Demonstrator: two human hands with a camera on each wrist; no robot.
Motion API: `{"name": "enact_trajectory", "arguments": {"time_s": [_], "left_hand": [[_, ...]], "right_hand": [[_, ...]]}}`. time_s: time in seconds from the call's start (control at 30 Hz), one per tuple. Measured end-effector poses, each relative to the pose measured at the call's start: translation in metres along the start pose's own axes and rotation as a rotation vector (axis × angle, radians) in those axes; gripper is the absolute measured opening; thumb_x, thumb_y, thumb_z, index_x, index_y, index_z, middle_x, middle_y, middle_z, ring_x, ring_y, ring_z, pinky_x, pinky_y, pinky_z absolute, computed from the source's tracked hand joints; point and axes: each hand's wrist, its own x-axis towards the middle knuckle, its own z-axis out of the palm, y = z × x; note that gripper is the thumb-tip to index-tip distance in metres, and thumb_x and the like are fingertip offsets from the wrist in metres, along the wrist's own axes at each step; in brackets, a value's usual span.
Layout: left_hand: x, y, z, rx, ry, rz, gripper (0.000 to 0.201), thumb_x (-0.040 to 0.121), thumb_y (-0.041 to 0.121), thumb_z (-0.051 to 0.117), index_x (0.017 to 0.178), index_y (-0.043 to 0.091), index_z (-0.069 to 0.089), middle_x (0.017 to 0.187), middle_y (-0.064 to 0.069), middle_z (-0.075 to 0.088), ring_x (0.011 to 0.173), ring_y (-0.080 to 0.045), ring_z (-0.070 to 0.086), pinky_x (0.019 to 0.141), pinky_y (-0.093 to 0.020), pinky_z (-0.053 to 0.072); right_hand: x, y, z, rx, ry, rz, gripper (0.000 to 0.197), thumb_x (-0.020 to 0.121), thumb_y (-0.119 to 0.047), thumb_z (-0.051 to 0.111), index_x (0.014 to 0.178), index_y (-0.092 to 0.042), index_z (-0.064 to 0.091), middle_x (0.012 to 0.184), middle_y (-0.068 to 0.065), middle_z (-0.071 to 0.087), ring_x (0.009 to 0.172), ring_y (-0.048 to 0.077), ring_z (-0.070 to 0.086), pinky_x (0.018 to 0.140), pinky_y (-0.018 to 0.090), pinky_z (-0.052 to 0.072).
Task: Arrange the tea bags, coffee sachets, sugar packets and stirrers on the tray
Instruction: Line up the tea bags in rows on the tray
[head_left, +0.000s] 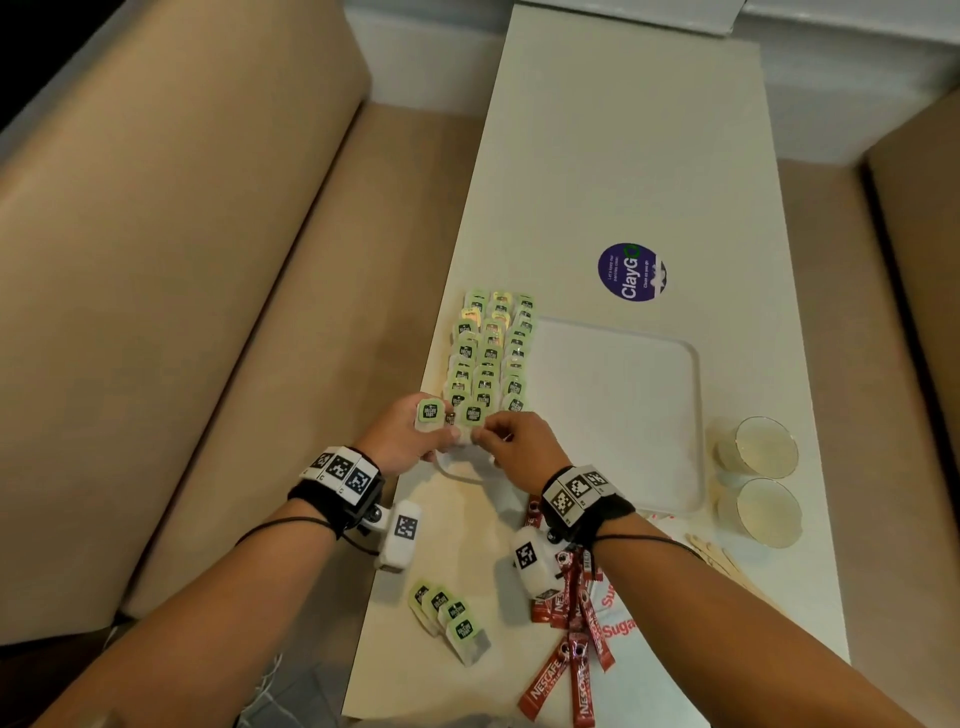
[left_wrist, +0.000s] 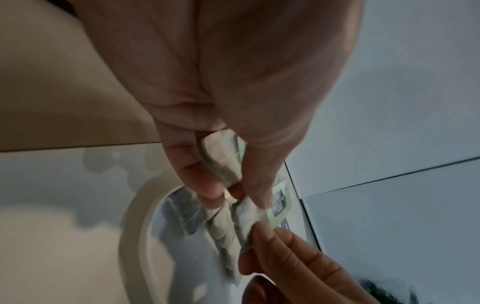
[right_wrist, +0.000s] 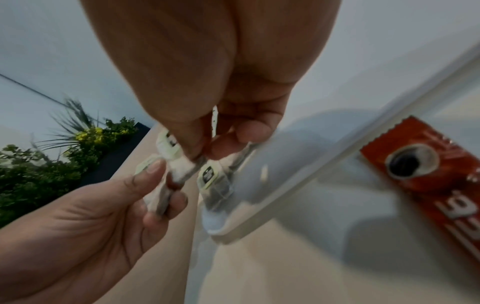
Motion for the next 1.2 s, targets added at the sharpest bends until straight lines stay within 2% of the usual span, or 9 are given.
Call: {"name": "enact_trajectory", "arguments": {"time_s": [0.13, 0.23, 0.4, 0.73, 0.83, 0.93, 1.03, 1.1, 1.2], "left_hand": [[0.008, -0.007, -0.002, 0.116, 0.11, -0.033, 0.018, 0.086, 0.01, 0.076, 0.102, 0.013, 0.067, 0.086, -0.008, 0.073, 0.066, -0.017, 0.061, 0.056, -0.026, 0.049], [0.012, -0.009, -0.002, 0.186, 0.121, -0.036, 0.012, 0.085, 0.008, 0.074, 0.094, 0.014, 0.069, 0.083, -0.008, 0.073, 0.065, -0.018, 0.062, 0.064, -0.028, 0.05], [0.017, -0.008, 0.002, 0.291, 0.106, -0.041, 0.014, 0.081, 0.01, 0.077, 0.086, 0.021, 0.069, 0.074, 0.006, 0.066, 0.068, -0.014, 0.061, 0.066, -0.024, 0.045], [0.021, -0.003, 0.004, 0.225, 0.084, -0.03, 0.026, 0.078, 0.008, 0.073, 0.1, 0.022, 0.07, 0.095, -0.002, 0.073, 0.076, -0.016, 0.062, 0.069, -0.026, 0.048], [0.019, -0.006, 0.004, 0.151, 0.061, 0.005, 0.042, 0.081, 0.019, 0.074, 0.12, 0.029, 0.06, 0.106, -0.003, 0.073, 0.074, -0.013, 0.057, 0.076, -0.031, 0.049], [0.014, -0.005, 0.004, 0.141, 0.004, 0.007, 0.062, 0.082, 0.02, 0.072, 0.136, 0.035, 0.046, 0.114, -0.003, 0.072, 0.081, -0.013, 0.067, 0.08, -0.039, 0.057], [0.008, 0.003, 0.01, 0.145, -0.067, 0.059, 0.076, 0.089, 0.009, 0.07, 0.151, 0.027, 0.032, 0.119, -0.019, 0.066, 0.08, -0.013, 0.069, 0.067, -0.022, 0.052], [0.003, 0.01, 0.014, 0.186, -0.087, 0.096, 0.075, 0.091, 0.004, 0.067, 0.153, 0.023, 0.03, 0.129, -0.034, 0.055, 0.081, -0.015, 0.068, 0.058, -0.01, 0.043], [0.003, 0.012, 0.019, 0.151, -0.109, 0.098, 0.062, 0.093, 0.004, 0.066, 0.146, 0.018, 0.037, 0.103, -0.021, 0.066, 0.058, -0.005, 0.06, 0.053, -0.015, 0.044]], "right_hand": [[0.005, 0.013, -0.008, -0.046, 0.151, 0.127, 0.032, 0.096, -0.028, 0.067, 0.067, -0.015, 0.069, 0.066, 0.006, 0.067, 0.06, 0.018, 0.058, 0.062, 0.029, 0.049], [0.004, 0.015, -0.007, -0.05, 0.09, 0.215, 0.028, 0.094, -0.024, 0.068, 0.07, -0.01, 0.074, 0.063, 0.004, 0.069, 0.055, 0.011, 0.06, 0.054, 0.024, 0.051], [0.009, 0.016, 0.003, -0.079, 0.045, 0.265, 0.032, 0.09, -0.028, 0.073, 0.063, -0.011, 0.073, 0.061, 0.004, 0.072, 0.06, 0.019, 0.072, 0.069, 0.039, 0.064], [0.013, 0.007, 0.006, -0.242, 0.053, 0.284, 0.04, 0.084, -0.042, 0.069, 0.06, -0.01, 0.065, 0.063, 0.005, 0.072, 0.068, 0.025, 0.072, 0.064, 0.04, 0.063], [0.009, 0.002, 0.003, -0.242, 0.092, 0.226, 0.031, 0.087, -0.043, 0.067, 0.069, -0.019, 0.06, 0.07, 0.0, 0.071, 0.068, 0.022, 0.069, 0.067, 0.036, 0.061], [0.005, -0.005, 0.0, -0.111, 0.107, 0.107, 0.02, 0.096, -0.041, 0.061, 0.093, -0.021, 0.066, 0.077, -0.002, 0.072, 0.064, 0.018, 0.07, 0.07, 0.04, 0.061], [0.003, -0.017, -0.004, -0.022, 0.062, -0.025, 0.026, 0.101, -0.039, 0.057, 0.117, -0.022, 0.068, 0.081, -0.007, 0.072, 0.068, 0.004, 0.064, 0.076, 0.03, 0.055], [0.003, -0.021, -0.006, -0.016, -0.004, -0.071, 0.025, 0.101, -0.038, 0.058, 0.115, -0.021, 0.069, 0.08, -0.007, 0.073, 0.066, -0.003, 0.06, 0.071, 0.021, 0.047], [0.005, -0.024, -0.01, -0.048, -0.026, -0.092, 0.022, 0.102, -0.034, 0.058, 0.094, -0.016, 0.07, 0.076, 0.003, 0.069, 0.065, 0.013, 0.058, 0.067, 0.032, 0.048]]}}
